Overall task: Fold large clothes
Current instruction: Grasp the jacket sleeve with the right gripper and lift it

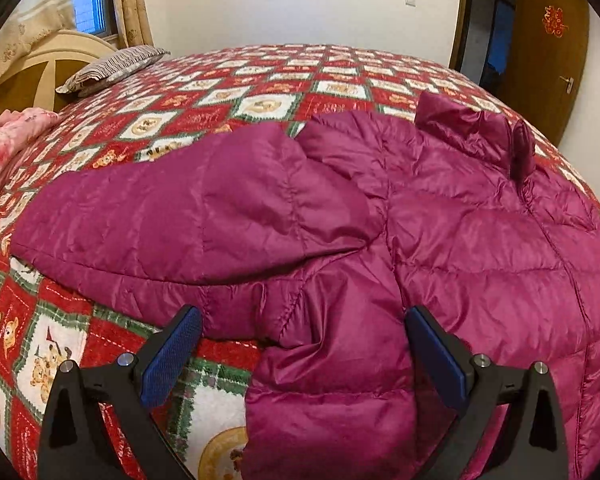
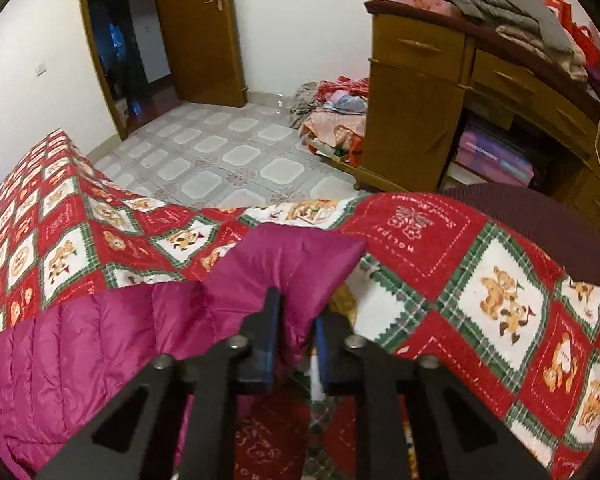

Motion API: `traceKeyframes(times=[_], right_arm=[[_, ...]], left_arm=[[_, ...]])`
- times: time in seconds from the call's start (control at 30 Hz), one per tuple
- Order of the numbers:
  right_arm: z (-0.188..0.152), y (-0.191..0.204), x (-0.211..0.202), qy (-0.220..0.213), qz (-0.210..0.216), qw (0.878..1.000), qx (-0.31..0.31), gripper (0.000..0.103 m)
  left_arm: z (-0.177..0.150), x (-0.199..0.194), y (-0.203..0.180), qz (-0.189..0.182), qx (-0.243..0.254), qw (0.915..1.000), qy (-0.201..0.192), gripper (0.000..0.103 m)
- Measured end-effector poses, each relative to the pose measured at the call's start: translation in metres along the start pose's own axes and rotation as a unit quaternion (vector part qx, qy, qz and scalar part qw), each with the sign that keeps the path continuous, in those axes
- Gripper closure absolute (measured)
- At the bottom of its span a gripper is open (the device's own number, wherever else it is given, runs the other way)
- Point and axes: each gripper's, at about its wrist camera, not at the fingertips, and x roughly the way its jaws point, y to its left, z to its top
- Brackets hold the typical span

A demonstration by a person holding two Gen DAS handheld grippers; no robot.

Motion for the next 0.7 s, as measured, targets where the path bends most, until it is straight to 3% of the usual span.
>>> traceKeyframes(times=[0.13,0.23,0.4,0.57,0.7], right_arm=[[0.008,0.028,-0.042,-0.056,0.044,0.996,-0.044,0.094],[0.009,0.067,-0.095,-0.1,0.095,0.986,-0.098,0.094],[-0.018,0.145,-0.183,-0.153,0.188,0.953,-0.184,0.094],[-0.069,0.22,-0.227,-0.152,0.282,0.917,-0.236,0.094],[-0.12,0.28,-0.243,-0.141,0.328,0.887,-0.292,0.094]], left_arm=[[0.0,-0.001,0.007,-0.018,-0.017,0.9997,0.002,0.001],[-0.001,-0.009,0.011,-0.025,-0.031,0.9992,0.003,0.001],[-0.004,-0.045,0.025,-0.045,-0.059,0.9971,-0.016,0.001],[-0.003,-0.085,0.046,-0.055,-0.071,0.9947,-0.049,0.001],[-0.001,-0.108,0.064,-0.046,-0.071,0.9939,-0.072,0.001]])
